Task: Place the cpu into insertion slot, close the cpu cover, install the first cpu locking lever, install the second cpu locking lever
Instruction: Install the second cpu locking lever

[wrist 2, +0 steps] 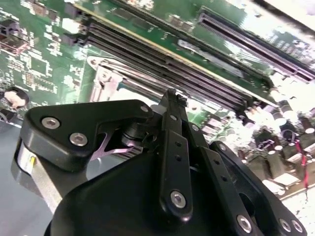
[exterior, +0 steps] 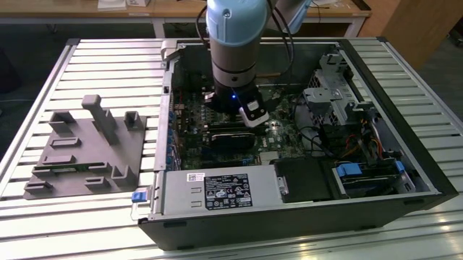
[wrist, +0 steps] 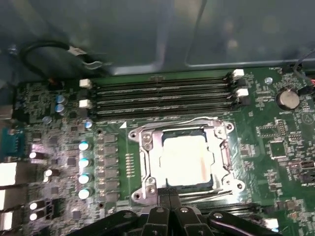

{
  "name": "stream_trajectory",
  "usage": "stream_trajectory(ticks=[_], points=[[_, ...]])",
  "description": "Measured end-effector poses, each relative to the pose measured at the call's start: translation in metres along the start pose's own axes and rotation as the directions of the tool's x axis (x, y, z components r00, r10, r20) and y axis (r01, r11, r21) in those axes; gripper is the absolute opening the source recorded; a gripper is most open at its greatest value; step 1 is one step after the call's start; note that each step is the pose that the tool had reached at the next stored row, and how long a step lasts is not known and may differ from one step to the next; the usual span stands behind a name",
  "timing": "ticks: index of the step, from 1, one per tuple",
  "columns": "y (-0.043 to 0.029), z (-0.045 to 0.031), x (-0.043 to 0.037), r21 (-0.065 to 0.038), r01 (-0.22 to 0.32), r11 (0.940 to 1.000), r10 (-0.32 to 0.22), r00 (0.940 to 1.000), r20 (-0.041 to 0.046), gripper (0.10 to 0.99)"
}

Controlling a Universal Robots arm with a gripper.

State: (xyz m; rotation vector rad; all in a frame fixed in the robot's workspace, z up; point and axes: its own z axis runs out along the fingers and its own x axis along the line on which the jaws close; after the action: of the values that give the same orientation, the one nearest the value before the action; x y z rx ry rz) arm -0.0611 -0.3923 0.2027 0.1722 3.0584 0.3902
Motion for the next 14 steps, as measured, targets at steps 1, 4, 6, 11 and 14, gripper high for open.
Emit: stream_trajectory(ticks=[1,4,6,11,14], points=[[0.0010,0.0003,-0.0017,0.001,0.000,1.0000,0.000,1.0000,-0.0003,0.106],[0.0047,0.0015,-0.0057,0.008,0.000,1.0000,0.000,1.0000,-0.0013,0.106],[0.0075,0.0023,-0.0075,0.019,0.000,0.9998,0.000,1.0000,-0.0018,0.106],[0.0157,0.0046,-0.0112,0.050,0.001,0.9987,-0.001,1.0000,-0.0036,0.106],[0.0221,0.0063,-0.0127,0.062,0.001,0.9981,-0.001,1.0000,-0.0043,0.106]])
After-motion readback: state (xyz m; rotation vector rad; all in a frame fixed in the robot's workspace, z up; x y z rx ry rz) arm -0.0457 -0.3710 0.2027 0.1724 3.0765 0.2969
